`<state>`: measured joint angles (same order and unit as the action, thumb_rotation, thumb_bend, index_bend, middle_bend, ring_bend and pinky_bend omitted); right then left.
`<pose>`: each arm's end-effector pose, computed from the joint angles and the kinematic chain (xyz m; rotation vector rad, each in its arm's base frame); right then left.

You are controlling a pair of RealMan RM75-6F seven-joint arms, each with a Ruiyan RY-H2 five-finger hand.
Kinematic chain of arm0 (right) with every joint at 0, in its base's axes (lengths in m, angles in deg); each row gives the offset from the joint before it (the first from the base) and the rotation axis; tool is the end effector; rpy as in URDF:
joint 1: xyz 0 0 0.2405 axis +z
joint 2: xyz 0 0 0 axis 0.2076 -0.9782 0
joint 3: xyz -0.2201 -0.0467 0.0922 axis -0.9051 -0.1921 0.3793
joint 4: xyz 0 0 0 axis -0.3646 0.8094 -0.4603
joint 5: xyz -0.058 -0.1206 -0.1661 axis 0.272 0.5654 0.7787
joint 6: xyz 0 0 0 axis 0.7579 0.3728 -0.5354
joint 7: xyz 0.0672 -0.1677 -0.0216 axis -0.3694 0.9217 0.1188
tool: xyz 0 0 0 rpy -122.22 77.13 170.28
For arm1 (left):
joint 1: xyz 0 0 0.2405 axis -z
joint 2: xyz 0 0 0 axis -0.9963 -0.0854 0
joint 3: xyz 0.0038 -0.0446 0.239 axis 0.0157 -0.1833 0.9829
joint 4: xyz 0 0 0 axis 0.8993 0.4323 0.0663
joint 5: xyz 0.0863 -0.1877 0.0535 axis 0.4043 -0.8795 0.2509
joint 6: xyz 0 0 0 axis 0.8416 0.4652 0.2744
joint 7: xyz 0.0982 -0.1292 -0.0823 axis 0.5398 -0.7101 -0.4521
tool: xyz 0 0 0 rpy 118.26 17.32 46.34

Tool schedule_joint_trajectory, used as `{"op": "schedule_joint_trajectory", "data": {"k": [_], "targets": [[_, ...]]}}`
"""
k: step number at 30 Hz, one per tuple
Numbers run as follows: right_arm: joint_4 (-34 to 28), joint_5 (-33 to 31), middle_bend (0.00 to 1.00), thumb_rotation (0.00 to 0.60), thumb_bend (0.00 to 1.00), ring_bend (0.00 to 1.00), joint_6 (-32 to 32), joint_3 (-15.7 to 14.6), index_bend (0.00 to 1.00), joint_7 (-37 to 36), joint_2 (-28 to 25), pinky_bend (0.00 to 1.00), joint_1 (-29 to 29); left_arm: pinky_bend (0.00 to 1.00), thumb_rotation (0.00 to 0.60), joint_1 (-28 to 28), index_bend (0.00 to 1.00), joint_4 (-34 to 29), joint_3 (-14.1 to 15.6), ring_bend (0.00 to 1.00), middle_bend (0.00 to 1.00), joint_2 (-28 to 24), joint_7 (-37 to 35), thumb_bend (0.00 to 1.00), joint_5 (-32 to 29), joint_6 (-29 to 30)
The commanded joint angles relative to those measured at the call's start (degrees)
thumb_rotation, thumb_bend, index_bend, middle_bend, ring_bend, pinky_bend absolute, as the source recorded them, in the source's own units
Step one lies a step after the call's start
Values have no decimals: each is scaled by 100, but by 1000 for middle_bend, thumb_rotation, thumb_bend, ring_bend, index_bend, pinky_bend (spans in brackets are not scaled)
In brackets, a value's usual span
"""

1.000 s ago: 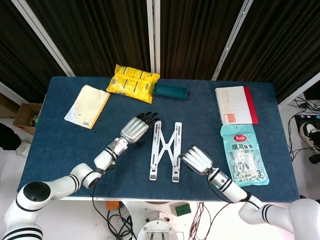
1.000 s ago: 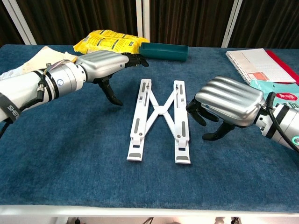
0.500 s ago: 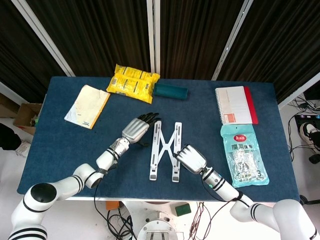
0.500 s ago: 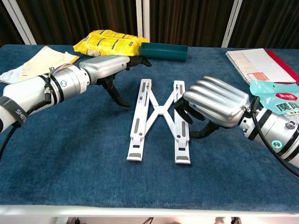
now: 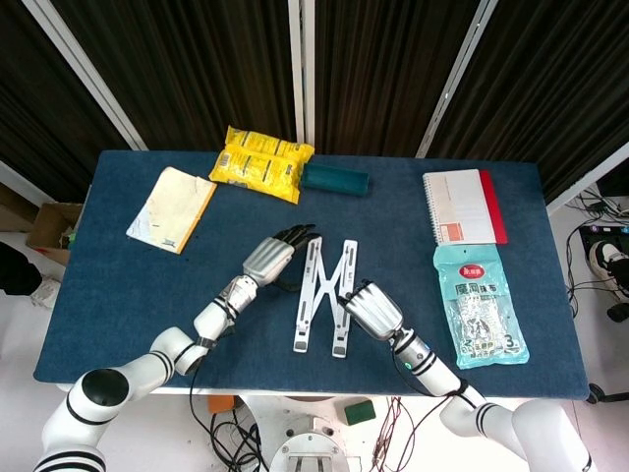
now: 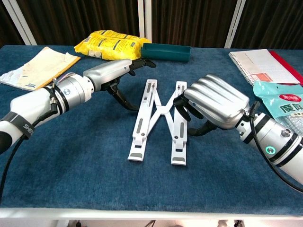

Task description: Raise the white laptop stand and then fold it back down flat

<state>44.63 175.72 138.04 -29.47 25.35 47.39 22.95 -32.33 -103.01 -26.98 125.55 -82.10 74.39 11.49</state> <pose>-0.1325 -0.3074 -0.1042 1.9823 -0.3861 1.2360 -0.0984 0.4049 -0.1261 -1.9744 -1.1159 -1.2641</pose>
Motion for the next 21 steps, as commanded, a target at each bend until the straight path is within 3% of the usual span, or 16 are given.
{"op": "schedule_joint_trajectory", "data": {"k": [1,8,10,12,15,20,21], "targets": [[212,-31,858,600,0,825,111,23,759,-106,165,814,-6,168,600,-13,89,72,50,32,0,55,-49,13,41,43],[389,-68,850,600,0,820,147,12,754,-249,300,814,49,168,600,-57,89,76,93,32,0,20,-39,13,60,104],[200,10,806,600,0,786,172,-72,708,-311,164,793,82,168,600,-106,89,21,76,32,0,-103,137,13,51,211],[-261,138,723,600,0,708,138,-171,611,-329,-188,716,187,168,600,-222,89,-220,35,32,0,-357,324,13,11,390],[-1521,242,541,600,0,524,-285,-235,369,-260,-1060,450,504,168,600,-488,89,-894,-55,32,0,-941,633,12,-111,695],[-3891,41,266,600,0,162,-1985,-88,76,428,-2816,94,1361,167,600,-1072,89,-2442,-195,32,0,-2115,1214,11,-429,1174],[-4219,-80,234,600,0,125,-2407,-47,52,553,-3103,68,1536,167,600,-1176,89,-2682,-205,32,0,-2296,1316,9,-485,1249]]}}
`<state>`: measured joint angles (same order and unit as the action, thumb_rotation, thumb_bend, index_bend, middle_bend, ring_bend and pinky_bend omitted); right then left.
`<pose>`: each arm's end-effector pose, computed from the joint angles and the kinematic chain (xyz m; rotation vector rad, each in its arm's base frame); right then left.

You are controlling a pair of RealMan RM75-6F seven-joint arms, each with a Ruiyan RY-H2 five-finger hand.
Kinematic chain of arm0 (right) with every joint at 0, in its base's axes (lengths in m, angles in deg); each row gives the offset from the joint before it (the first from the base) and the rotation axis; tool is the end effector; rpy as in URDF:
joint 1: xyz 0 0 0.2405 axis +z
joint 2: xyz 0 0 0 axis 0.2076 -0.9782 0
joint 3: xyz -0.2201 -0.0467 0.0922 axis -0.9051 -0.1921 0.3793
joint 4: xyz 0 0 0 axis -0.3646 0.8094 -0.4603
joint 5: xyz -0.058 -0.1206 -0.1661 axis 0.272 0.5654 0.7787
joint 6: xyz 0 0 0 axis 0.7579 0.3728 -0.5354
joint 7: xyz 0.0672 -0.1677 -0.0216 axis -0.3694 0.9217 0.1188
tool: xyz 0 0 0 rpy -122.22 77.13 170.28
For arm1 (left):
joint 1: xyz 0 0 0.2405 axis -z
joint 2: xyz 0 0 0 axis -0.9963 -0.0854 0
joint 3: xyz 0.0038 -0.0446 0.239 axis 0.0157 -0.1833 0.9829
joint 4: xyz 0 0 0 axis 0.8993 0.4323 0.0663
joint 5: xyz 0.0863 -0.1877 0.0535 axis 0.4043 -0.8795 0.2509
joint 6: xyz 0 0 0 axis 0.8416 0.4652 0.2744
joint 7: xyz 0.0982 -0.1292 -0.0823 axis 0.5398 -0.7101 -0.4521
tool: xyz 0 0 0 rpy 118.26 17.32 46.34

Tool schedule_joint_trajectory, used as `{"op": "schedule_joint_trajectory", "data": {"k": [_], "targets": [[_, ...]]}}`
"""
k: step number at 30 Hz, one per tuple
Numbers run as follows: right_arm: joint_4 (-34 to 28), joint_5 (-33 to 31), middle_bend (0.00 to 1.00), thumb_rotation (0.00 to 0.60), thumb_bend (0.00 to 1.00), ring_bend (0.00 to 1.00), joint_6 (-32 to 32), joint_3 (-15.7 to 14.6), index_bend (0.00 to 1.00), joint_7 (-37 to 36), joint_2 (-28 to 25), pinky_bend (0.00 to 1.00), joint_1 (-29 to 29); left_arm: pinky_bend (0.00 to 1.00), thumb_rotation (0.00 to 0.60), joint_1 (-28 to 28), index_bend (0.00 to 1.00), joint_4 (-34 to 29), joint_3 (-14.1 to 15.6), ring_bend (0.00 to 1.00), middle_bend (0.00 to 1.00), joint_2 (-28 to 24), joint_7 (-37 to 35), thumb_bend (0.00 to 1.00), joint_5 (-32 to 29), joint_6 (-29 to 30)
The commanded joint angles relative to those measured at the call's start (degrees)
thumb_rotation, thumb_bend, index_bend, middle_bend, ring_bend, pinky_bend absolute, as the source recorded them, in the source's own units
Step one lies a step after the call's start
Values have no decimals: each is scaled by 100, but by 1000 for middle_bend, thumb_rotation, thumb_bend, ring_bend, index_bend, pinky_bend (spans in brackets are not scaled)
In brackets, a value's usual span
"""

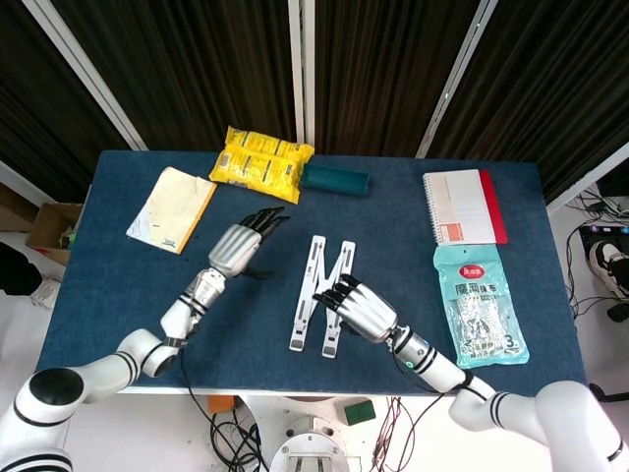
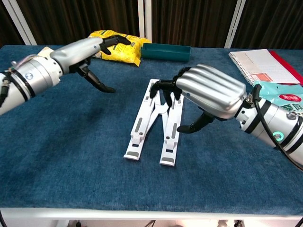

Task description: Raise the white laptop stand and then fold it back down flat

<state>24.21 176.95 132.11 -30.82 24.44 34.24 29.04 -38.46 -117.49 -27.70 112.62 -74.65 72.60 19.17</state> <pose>-0.0970 -0.3035 -0.0797 2.1601 -0.4258 1.3161 -0.1295 0.4073 -0.0522 -1.8476 -1.0027 -1.3234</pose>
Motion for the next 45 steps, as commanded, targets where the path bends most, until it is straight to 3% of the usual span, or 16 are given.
{"op": "schedule_joint_trajectory", "data": {"k": [1,4,10,27,32,34,36,41,45], "targets": [[-2446,-343,165,600,0,51,-2216,147,11,787,-2033,23,1095,167,600,-664,89,-1451,-140,33,0,-1165,668,7,-360,555],[-2874,-735,82,600,0,0,-3173,346,0,1233,-2468,0,1522,167,600,-978,89,-2000,-114,32,4,-1628,915,1,-499,758],[-2624,-1120,34,600,0,0,-4257,394,0,1647,-2382,0,2050,167,600,-1539,90,-2686,-40,32,5,-2235,954,0,-727,1062],[-1472,-1055,46,600,0,0,-4442,234,0,1524,-1494,0,2427,167,600,-2167,89,-2561,-25,33,5,-2348,542,0,-796,1296],[-1127,-970,132,600,1,0,-4294,218,6,1366,-1270,0,2488,167,600,-2243,89,-2463,-44,32,5,-2311,427,0,-770,1282],[-992,-910,186,600,14,2,-4206,199,51,1271,-1180,0,2504,167,600,-2266,89,-2422,-49,32,5,-2290,392,0,-751,1287],[-827,-766,265,600,63,51,-3990,161,158,1141,-1066,0,2504,167,600,-2292,89,-2380,-60,32,5,-2269,359,0,-724,1309],[-320,-306,500,600,314,336,-3236,-22,552,472,-774,166,2465,167,600,-2347,89,-2280,-71,32,5,-2227,163,0,-625,1350],[40,-66,534,600,339,373,-2870,-142,594,159,-625,202,2474,167,600,-2392,90,-2174,-77,32,5,-2180,86,0,-584,1377]]}}
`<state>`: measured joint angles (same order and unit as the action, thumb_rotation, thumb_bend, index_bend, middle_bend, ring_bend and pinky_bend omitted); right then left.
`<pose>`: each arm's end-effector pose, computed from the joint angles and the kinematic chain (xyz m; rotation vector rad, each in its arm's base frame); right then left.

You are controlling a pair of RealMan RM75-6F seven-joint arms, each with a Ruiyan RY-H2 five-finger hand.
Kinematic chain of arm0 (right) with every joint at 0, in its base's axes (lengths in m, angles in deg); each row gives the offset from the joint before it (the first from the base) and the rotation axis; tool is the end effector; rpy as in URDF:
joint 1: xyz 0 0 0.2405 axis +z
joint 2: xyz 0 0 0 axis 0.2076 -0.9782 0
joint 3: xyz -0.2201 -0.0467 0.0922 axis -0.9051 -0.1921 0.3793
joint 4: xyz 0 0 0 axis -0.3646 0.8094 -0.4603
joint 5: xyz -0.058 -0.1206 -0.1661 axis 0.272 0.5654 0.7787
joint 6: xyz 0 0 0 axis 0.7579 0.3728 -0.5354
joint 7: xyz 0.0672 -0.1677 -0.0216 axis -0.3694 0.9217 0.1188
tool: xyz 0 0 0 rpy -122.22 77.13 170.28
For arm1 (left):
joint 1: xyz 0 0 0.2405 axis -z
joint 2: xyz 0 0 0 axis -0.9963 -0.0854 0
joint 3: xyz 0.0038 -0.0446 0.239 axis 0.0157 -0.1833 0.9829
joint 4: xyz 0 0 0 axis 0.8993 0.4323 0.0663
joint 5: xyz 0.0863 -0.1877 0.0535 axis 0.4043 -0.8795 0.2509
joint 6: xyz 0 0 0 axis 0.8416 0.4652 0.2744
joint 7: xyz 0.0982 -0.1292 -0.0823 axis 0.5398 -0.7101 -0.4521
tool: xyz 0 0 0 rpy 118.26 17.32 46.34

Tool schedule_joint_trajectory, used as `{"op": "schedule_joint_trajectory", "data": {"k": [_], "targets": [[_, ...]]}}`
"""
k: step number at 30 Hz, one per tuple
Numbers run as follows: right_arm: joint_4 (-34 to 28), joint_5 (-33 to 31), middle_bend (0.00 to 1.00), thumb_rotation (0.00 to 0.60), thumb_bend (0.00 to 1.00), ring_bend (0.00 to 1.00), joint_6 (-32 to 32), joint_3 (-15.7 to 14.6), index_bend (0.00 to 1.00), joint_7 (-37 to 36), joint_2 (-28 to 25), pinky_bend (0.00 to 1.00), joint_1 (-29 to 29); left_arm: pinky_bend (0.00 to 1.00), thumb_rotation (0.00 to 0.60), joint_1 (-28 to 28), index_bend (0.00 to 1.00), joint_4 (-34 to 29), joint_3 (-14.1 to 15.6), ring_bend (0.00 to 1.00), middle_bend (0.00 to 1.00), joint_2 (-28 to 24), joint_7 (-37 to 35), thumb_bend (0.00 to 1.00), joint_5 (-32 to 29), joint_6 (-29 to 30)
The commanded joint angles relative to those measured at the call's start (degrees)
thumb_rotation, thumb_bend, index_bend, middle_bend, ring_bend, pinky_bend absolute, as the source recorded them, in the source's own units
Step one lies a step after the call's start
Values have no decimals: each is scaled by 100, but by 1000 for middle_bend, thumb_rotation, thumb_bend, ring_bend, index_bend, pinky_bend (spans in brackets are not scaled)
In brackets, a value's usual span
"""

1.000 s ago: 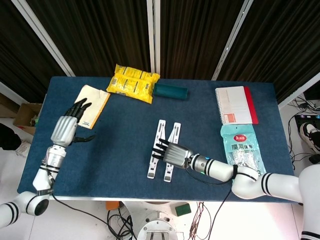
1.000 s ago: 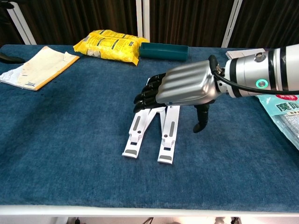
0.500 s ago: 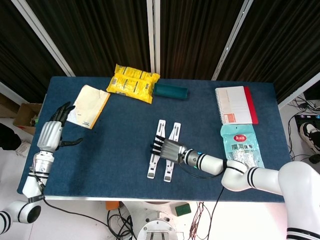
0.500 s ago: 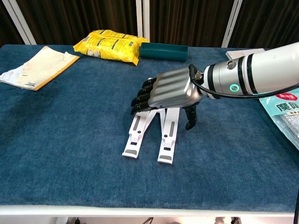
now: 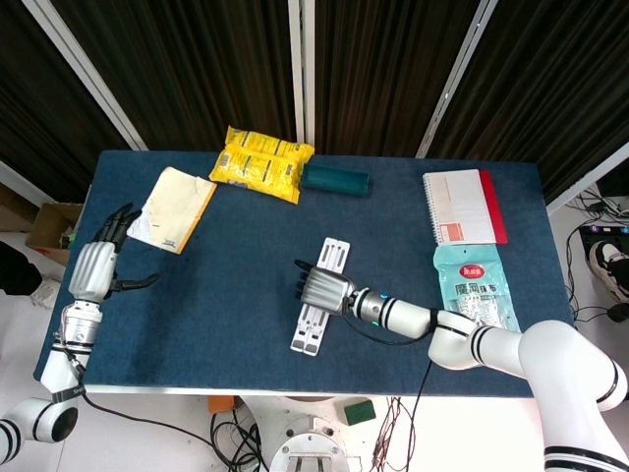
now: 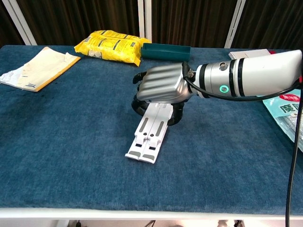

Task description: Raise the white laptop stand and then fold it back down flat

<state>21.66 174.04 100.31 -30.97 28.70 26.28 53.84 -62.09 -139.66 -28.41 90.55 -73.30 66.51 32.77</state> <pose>-0.0413 -0.3643 -0.1129 2.5903 0.0140 0.7507 -0.2690 0.3339 0.0896 -1.3530 -1.1041 -1.2699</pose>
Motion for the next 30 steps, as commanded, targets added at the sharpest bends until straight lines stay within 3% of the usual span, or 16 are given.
{"op": "schedule_joint_trajectory", "data": {"k": [1,4,6,8,10,14,18,24,30], "targets": [[348,241,535,600,339,375,354,-144,596,-327,197,204,-10,167,600,-39,90,57,-8,32,5,30,-62,0,32,22],[421,224,514,600,327,345,360,-181,550,-409,242,189,-16,167,600,-62,89,89,-24,32,5,13,-55,0,39,21],[325,79,406,600,260,232,216,-155,382,-325,193,95,-41,167,600,-80,89,97,-50,32,5,-37,5,0,25,29],[39,-210,203,600,157,54,108,-33,127,-81,47,6,-151,167,600,-119,89,109,-84,33,6,-122,161,0,-33,49],[-364,-521,79,600,122,0,216,118,8,113,-149,0,-353,166,600,-177,91,52,-96,33,19,-257,371,0,-144,14],[-1240,-1280,64,600,124,0,931,374,0,588,-732,0,-1104,166,600,-366,96,-314,-34,33,42,-755,837,0,-400,-125],[-2173,-1852,87,600,136,0,1844,408,0,985,-1512,0,-1955,166,600,-600,102,-420,45,33,42,-1091,1450,0,-476,92],[-3199,-2182,125,600,142,0,3284,75,0,1009,-2791,0,-3330,166,600,-1056,110,-575,263,34,43,-1429,1815,0,-417,488],[-3319,-2172,133,600,141,0,4421,-299,0,46,-3469,0,-4607,166,600,-1633,110,-902,559,34,44,-1615,1505,0,-49,1108]]}}
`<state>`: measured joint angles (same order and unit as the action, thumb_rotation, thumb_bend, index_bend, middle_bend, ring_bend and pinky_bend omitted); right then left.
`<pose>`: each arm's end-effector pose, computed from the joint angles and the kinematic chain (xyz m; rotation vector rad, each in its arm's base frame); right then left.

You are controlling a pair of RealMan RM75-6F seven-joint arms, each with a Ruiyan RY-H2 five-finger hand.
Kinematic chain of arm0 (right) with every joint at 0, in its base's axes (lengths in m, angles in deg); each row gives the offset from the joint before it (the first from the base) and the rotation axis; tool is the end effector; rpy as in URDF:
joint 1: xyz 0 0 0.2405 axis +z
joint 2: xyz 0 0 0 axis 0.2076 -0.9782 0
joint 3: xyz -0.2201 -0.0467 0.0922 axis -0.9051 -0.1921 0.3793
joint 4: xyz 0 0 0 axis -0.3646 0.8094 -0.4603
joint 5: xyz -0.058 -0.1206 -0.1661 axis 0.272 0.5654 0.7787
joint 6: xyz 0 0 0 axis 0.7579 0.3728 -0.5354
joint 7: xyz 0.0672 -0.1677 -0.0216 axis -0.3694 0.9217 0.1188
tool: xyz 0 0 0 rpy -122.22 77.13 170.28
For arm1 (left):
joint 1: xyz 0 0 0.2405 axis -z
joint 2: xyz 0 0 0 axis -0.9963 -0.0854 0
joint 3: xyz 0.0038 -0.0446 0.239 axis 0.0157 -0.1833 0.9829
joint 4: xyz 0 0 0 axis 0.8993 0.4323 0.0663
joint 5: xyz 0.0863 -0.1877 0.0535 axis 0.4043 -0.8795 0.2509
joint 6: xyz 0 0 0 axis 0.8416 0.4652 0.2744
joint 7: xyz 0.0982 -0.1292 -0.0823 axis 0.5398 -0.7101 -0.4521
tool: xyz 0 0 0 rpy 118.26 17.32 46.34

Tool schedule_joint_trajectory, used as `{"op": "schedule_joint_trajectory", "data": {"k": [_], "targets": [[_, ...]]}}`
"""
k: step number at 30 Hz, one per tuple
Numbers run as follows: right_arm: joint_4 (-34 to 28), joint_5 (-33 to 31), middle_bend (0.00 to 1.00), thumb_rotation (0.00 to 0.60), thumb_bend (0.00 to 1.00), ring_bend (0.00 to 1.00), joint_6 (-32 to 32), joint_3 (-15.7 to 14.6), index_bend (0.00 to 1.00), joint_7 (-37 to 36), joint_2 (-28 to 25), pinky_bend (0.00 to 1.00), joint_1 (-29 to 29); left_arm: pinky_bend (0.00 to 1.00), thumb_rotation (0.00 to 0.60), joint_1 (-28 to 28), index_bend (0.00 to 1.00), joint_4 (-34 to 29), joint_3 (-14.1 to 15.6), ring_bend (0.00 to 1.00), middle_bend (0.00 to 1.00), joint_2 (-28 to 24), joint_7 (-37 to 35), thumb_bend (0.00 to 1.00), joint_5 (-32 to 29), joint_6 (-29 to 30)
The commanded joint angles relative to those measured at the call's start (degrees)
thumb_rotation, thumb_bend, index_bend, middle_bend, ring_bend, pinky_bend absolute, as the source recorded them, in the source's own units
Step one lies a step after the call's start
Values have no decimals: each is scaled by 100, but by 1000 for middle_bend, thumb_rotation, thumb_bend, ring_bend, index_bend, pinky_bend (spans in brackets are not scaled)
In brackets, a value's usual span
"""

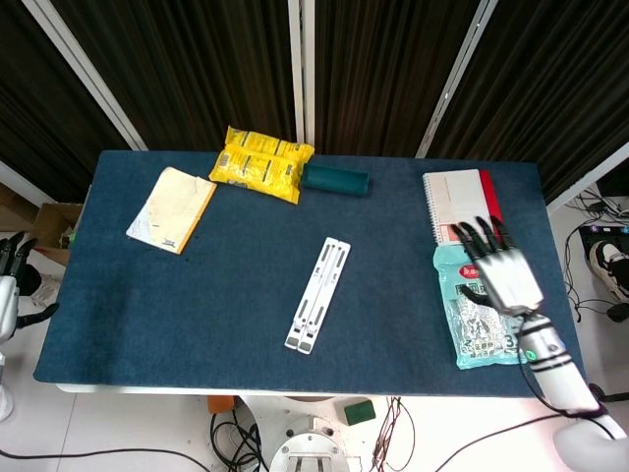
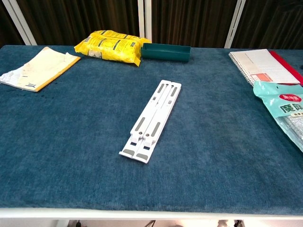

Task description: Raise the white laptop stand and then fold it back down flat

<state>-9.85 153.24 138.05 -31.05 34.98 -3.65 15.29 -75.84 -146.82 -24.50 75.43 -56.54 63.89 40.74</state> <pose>-0.2201 -0.3046 0.1209 1.6600 -0.6788 0.8945 -0.3452 0.2476 0.1843 -1.2848 -0.8321 -0.8135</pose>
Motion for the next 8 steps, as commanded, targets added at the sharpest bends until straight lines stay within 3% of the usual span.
{"op": "schedule_joint_trajectory", "data": {"k": [1,8], "targets": [[-130,-67,133,600,141,0,818,-351,0,-790,-534,0,-968,166,600,-370,110,-269,237,34,44,-122,-200,0,318,452],[236,318,134,600,142,0,1365,-525,0,-1642,-602,0,-1718,165,600,-802,110,-660,605,34,44,-186,-146,0,1038,1054]]}}
